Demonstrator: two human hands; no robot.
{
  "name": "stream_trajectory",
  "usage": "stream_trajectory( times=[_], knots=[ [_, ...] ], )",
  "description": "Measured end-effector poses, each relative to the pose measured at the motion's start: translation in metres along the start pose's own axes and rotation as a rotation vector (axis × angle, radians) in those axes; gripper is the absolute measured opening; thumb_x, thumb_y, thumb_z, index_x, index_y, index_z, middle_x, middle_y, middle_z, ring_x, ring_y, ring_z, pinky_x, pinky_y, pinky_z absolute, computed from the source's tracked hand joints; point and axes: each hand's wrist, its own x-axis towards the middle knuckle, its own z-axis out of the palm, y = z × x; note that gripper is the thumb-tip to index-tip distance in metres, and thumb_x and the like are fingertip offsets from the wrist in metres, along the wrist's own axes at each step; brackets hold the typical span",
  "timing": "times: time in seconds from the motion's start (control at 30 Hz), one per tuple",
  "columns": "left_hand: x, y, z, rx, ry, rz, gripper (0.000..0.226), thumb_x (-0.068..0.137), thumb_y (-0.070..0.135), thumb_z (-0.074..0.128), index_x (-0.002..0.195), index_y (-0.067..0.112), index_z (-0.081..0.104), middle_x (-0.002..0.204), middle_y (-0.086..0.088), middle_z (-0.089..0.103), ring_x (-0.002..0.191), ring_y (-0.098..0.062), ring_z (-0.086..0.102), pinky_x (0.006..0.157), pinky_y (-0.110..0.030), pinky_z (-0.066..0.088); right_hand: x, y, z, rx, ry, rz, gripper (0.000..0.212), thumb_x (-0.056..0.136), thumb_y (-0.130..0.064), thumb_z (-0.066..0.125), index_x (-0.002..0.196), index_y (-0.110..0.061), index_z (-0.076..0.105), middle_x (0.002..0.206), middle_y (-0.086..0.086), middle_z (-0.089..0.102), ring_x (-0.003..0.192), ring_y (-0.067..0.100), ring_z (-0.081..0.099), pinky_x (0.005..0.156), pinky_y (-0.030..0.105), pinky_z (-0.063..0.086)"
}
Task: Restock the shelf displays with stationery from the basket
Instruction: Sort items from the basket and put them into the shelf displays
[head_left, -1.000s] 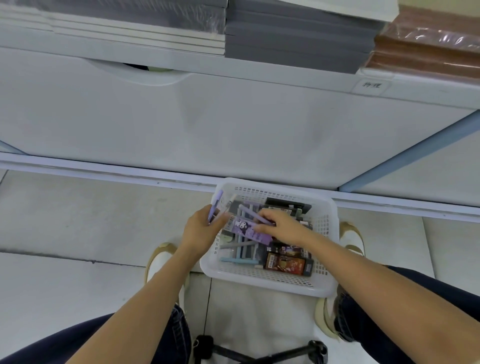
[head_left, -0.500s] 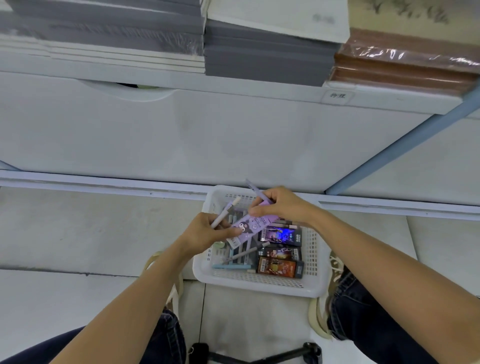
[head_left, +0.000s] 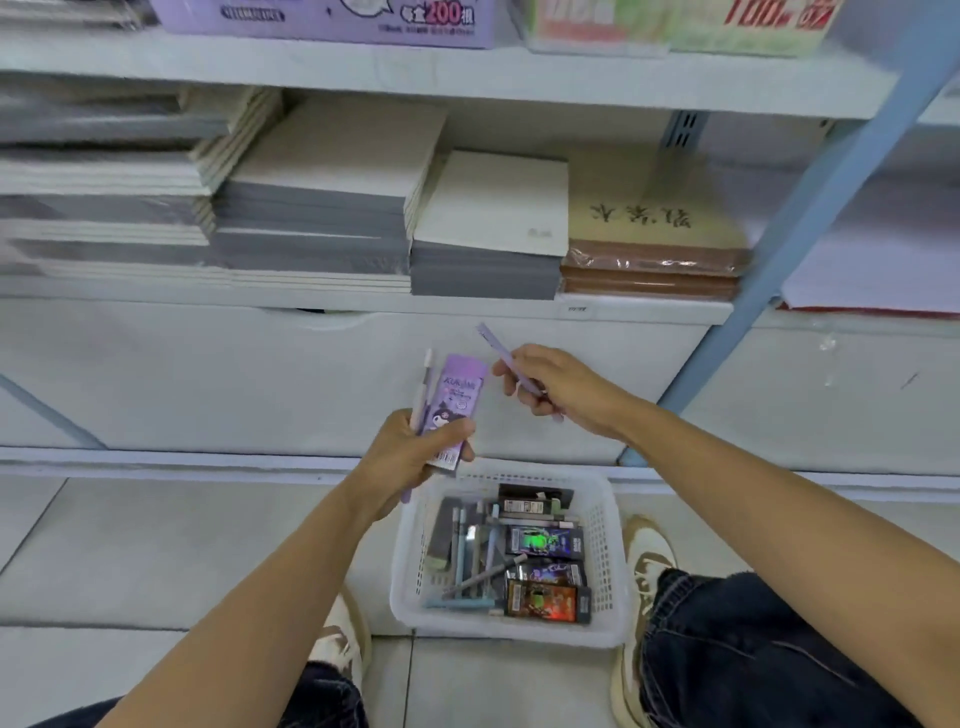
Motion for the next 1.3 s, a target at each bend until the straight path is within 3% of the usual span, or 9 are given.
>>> stream_trajectory(
  times=[0.17, 0.27, 0.4, 0.5, 0.6, 0.7, 0.8, 1.07, 1.3],
  knots=[
    [-0.019, 0.052, 0.008, -0.015, 0.289, 0.244, 0.009, 0.080, 0.021, 0.077, 0.080, 0.017, 0.069, 0.051, 0.011, 0.064, 0.037, 0.001, 0.047, 0.037, -0.010, 0.034, -0.036, -0.039, -0.014, -0.246, -0.191, -0.075, 0.024, 0.101, -0.019, 0.050, 0.114, -0.007, 0.066, 0.072, 0.005, 0.056, 0.051, 0.009, 0.042, 0.047, 0.019, 0.033],
    [-0.031, 0.079, 0.014, 0.006, 0.320, 0.307, 0.011, 0.080, 0.016, 0.078, 0.077, 0.013, 0.068, 0.036, 0.016, 0.048, 0.029, 0.001, 0.040, 0.034, -0.007, 0.030, -0.049, -0.064, -0.017, -0.310, -0.213, -0.110, 0.027, 0.099, -0.023, 0.053, 0.117, -0.009, 0.067, 0.071, 0.005, 0.057, 0.051, 0.011, 0.038, 0.049, 0.023, 0.031],
    [-0.046, 0.107, 0.019, 0.034, 0.308, 0.325, 0.014, 0.077, 0.017, 0.080, 0.083, 0.011, 0.069, 0.038, 0.017, 0.048, 0.028, 0.000, 0.039, 0.034, -0.007, 0.030, -0.063, -0.093, -0.025, -0.319, -0.198, -0.171, 0.019, 0.096, -0.027, 0.059, 0.106, -0.021, 0.074, 0.070, 0.004, 0.059, 0.048, 0.010, 0.032, 0.048, 0.023, 0.026],
    [-0.052, 0.128, 0.022, 0.034, 0.356, 0.358, 0.017, 0.076, 0.019, 0.081, 0.084, 0.016, 0.067, 0.039, 0.017, 0.046, 0.030, -0.003, 0.038, 0.034, -0.010, 0.029, -0.073, -0.116, -0.034, -0.293, -0.200, -0.193, 0.024, 0.092, -0.022, 0.065, 0.115, -0.024, 0.070, 0.084, 0.005, 0.064, 0.055, 0.009, 0.041, 0.051, 0.020, 0.036],
    [-0.058, 0.151, 0.019, -0.007, 0.390, 0.349, 0.017, 0.078, 0.023, 0.080, 0.088, 0.022, 0.067, 0.045, 0.015, 0.051, 0.032, -0.005, 0.035, 0.032, -0.013, 0.029, -0.083, -0.142, -0.048, -0.073, -0.136, -0.311, 0.039, 0.087, -0.008, 0.068, 0.125, -0.016, 0.062, 0.108, 0.009, 0.068, 0.079, 0.017, 0.065, 0.070, 0.023, 0.053],
    [-0.065, 0.171, 0.017, -0.036, 0.342, 0.371, 0.013, 0.080, 0.025, 0.078, 0.089, 0.022, 0.069, 0.066, 0.008, 0.070, 0.036, -0.007, 0.023, 0.033, -0.015, 0.025, -0.094, -0.165, -0.057, 0.154, -0.049, -0.508, 0.036, 0.086, -0.010, 0.065, 0.122, -0.010, 0.059, 0.114, 0.015, 0.069, 0.100, 0.026, 0.068, 0.081, 0.025, 0.055],
    [-0.073, 0.192, 0.024, -0.021, 0.259, 0.404, 0.023, 0.083, 0.028, 0.075, 0.102, 0.017, 0.068, 0.086, 0.001, 0.077, 0.037, -0.006, 0.023, 0.032, -0.017, 0.026, -0.100, -0.187, -0.056, 0.204, 0.105, -0.638, 0.020, 0.093, -0.012, 0.058, 0.111, -0.006, 0.064, 0.107, 0.015, 0.071, 0.090, 0.021, 0.069, 0.076, 0.023, 0.056],
    [-0.082, 0.253, 0.033, 0.013, 0.196, 0.578, 0.014, 0.085, 0.026, 0.073, 0.092, 0.014, 0.070, 0.082, -0.003, 0.076, 0.032, -0.003, 0.030, 0.031, -0.013, 0.025, -0.111, -0.281, -0.073, 0.090, 0.445, -0.885, 0.010, 0.094, -0.012, 0.060, 0.090, -0.008, 0.068, 0.082, 0.007, 0.073, 0.072, 0.017, 0.069, 0.066, 0.022, 0.056],
    [-0.073, 0.309, 0.022, 0.030, 0.186, 0.704, 0.015, 0.091, 0.025, 0.067, 0.093, 0.010, 0.065, 0.084, -0.008, 0.075, 0.030, 0.000, 0.033, 0.032, -0.015, 0.028, -0.088, -0.348, -0.109, -0.257, 0.658, -0.917, 0.016, 0.095, -0.010, 0.059, 0.102, 0.003, 0.065, 0.092, 0.021, 0.070, 0.077, 0.024, 0.070, 0.073, 0.031, 0.059]
  ],
)
